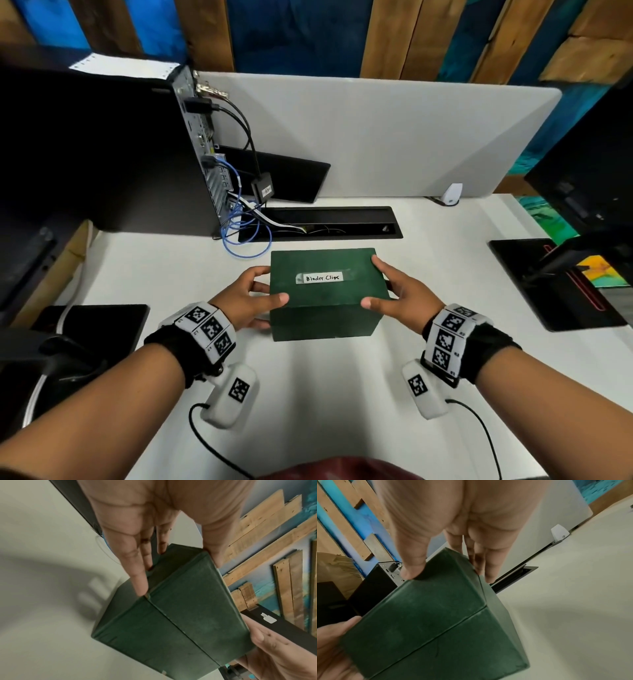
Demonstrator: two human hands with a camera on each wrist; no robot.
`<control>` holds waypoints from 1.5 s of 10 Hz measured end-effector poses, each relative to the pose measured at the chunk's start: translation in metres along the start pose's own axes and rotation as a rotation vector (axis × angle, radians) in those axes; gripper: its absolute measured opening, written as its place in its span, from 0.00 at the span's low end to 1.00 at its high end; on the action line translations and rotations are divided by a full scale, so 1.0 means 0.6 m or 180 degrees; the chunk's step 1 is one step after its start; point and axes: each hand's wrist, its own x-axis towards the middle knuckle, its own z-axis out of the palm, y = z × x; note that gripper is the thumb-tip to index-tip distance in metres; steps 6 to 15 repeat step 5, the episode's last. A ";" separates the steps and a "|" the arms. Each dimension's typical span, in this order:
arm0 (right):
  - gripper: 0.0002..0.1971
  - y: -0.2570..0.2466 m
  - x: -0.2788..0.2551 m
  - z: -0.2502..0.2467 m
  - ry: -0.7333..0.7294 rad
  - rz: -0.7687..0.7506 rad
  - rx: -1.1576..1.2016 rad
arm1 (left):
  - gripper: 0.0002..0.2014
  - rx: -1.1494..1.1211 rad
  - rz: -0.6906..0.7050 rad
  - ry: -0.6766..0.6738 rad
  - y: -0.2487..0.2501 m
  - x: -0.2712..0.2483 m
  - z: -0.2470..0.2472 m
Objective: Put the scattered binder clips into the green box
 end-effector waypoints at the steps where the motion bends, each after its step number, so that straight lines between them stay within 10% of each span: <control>1: 0.43 0.000 0.012 -0.005 -0.0012 0.0062 0.0007 | 0.25 -0.0020 0.0001 0.0034 0.005 0.006 0.001; 5: 0.27 -0.032 0.015 -0.029 0.0200 -0.0335 -0.0084 | 0.24 0.0430 0.0113 0.0143 0.001 0.013 -0.017; 15: 0.27 -0.032 0.015 -0.029 0.0200 -0.0335 -0.0084 | 0.24 0.0430 0.0113 0.0143 0.001 0.013 -0.017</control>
